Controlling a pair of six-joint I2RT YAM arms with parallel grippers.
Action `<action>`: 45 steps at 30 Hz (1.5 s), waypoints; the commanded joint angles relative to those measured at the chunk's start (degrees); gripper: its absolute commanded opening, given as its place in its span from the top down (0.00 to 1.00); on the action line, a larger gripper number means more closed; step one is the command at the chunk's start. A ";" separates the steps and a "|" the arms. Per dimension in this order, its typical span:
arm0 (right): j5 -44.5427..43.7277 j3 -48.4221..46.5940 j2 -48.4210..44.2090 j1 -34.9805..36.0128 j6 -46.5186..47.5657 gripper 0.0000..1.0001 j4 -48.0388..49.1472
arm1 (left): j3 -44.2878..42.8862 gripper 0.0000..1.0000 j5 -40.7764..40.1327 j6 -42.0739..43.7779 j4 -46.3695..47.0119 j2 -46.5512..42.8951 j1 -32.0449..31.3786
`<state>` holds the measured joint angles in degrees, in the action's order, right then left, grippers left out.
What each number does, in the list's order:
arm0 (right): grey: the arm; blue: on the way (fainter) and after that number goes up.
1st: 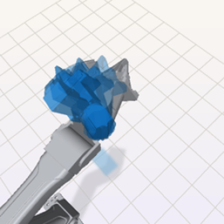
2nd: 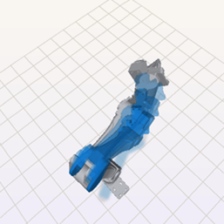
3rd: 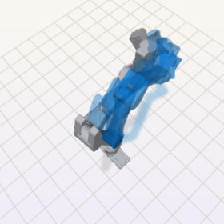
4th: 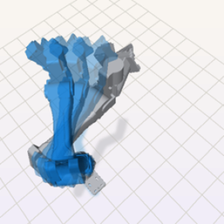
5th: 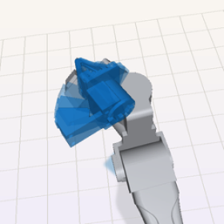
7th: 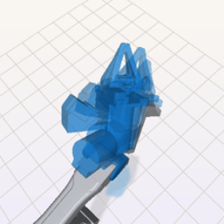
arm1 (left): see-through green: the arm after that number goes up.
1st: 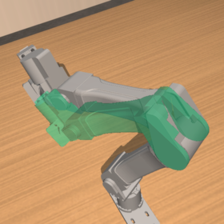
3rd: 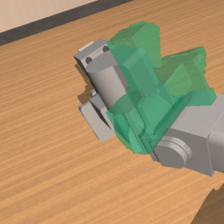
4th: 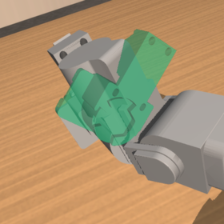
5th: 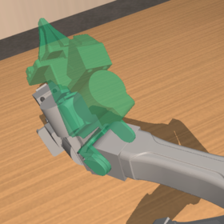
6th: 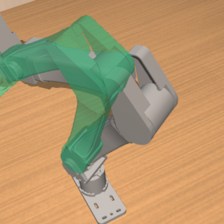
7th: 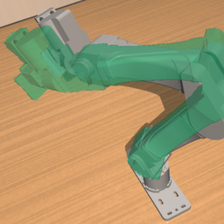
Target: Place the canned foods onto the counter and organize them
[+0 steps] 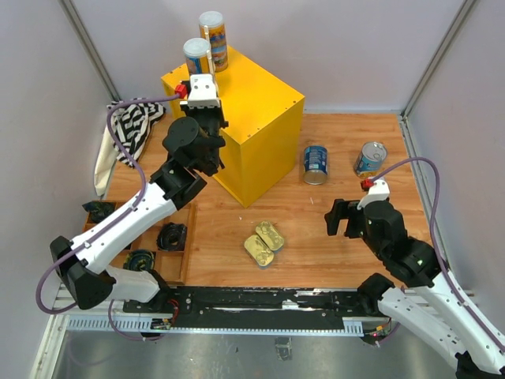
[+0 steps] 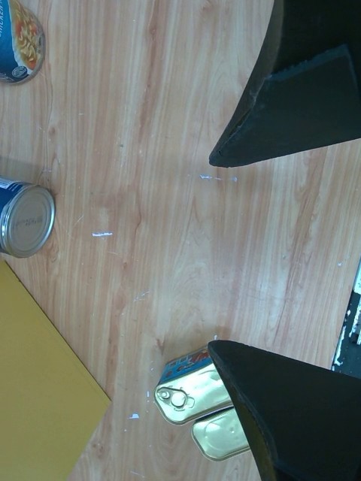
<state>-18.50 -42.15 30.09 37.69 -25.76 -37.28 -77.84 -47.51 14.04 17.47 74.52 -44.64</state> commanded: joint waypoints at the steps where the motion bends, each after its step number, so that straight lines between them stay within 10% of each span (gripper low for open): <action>1: -0.16 -0.08 1.00 -0.71 0.70 0.01 1.39 | -0.20 0.87 6.14 -8.76 -1.84 0.73 3.43; 27: -1.16 0.71 2.21 -0.78 5.46 0.02 5.21 | -9.40 1.00 61.97 -9.94 -15.26 9.02 22.89; 45: -0.56 -0.08 6.58 -0.80 6.94 0.02 7.95 | -5.96 1.00 69.56 -11.09 -10.09 10.41 29.20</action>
<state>-18.50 -42.13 36.07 37.69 -19.73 -31.16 -84.09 19.16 3.31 5.10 84.99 -16.53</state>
